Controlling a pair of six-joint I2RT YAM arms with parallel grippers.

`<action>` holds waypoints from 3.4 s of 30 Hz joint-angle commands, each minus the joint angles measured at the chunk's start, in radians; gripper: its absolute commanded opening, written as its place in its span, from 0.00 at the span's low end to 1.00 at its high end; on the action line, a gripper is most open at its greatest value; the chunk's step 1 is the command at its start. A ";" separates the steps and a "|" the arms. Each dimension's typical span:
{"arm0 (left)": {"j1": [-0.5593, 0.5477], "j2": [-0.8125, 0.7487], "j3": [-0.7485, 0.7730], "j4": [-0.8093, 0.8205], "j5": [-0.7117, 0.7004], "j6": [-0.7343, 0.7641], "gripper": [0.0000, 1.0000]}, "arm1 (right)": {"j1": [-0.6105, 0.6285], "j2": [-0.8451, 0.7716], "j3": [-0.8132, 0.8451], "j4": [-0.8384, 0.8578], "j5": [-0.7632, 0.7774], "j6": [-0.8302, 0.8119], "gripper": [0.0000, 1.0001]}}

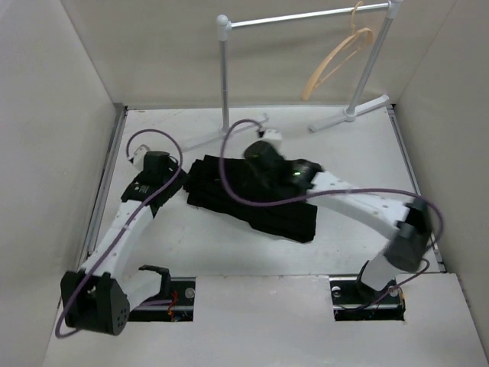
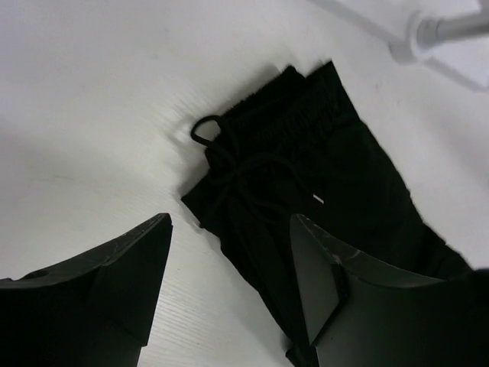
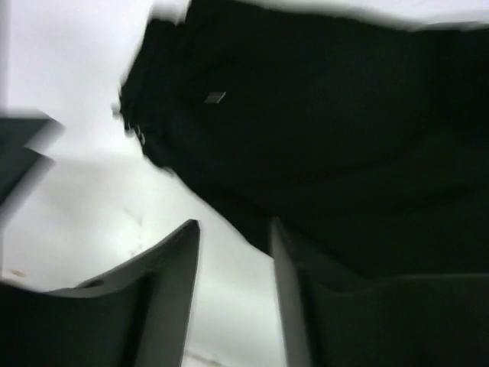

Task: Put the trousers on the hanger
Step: Fold the trousers at the center of the board.

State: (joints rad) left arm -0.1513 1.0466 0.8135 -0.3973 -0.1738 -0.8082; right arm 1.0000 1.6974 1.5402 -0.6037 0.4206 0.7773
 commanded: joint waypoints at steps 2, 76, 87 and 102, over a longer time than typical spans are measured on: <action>-0.163 0.154 0.093 0.142 -0.001 0.017 0.59 | -0.117 -0.310 -0.303 0.119 -0.075 0.033 0.22; -0.646 0.148 -0.024 0.218 -0.047 -0.201 0.26 | -0.389 -0.499 -1.003 0.723 -0.579 0.303 0.18; -0.518 0.087 -0.057 0.203 -0.010 -0.148 0.27 | -0.369 -0.387 -1.149 0.806 -0.545 0.360 0.33; -0.400 -0.028 -0.053 0.118 0.026 -0.043 0.31 | -0.638 -0.748 -0.577 0.308 -0.608 0.077 0.23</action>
State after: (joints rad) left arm -0.5621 1.0309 0.7589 -0.2665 -0.1707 -0.9016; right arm 0.4305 0.9360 0.8185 -0.2382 -0.1612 0.9451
